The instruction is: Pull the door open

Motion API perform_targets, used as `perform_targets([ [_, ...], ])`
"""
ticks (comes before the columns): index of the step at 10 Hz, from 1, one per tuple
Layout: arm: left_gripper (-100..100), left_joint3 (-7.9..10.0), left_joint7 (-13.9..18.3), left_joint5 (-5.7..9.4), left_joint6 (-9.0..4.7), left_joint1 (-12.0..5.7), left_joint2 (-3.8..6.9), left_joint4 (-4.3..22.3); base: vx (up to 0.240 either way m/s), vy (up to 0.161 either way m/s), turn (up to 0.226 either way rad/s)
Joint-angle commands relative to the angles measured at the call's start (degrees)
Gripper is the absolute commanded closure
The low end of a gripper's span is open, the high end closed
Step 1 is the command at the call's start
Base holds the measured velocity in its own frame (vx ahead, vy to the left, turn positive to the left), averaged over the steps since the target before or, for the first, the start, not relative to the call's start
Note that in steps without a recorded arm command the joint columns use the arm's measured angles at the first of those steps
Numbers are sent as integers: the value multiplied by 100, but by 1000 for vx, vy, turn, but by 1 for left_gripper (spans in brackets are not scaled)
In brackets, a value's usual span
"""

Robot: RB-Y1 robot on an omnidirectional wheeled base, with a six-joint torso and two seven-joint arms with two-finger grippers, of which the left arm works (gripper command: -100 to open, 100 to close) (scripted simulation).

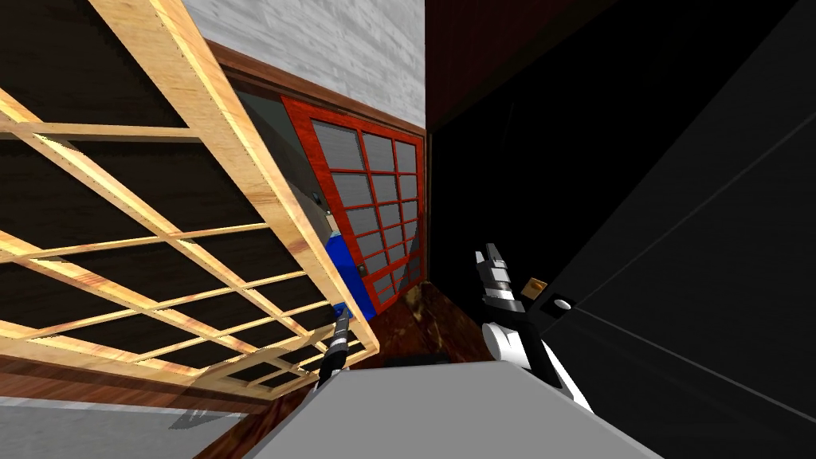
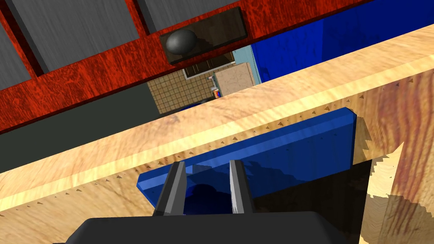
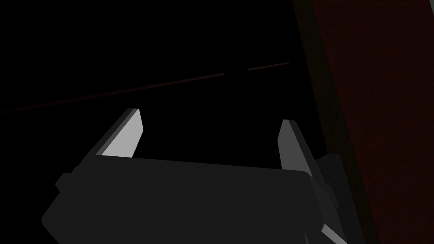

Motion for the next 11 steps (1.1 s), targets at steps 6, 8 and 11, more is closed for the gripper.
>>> perform_targets([
  [6,100,85,869,166,7,-14,205,106,-47,18,-72],
  [8,100,69,1107,194,7,-21,212,104,-62,10,-56],
  [11,100,69,1107,194,7,-21,212,104,0,4,3],
])
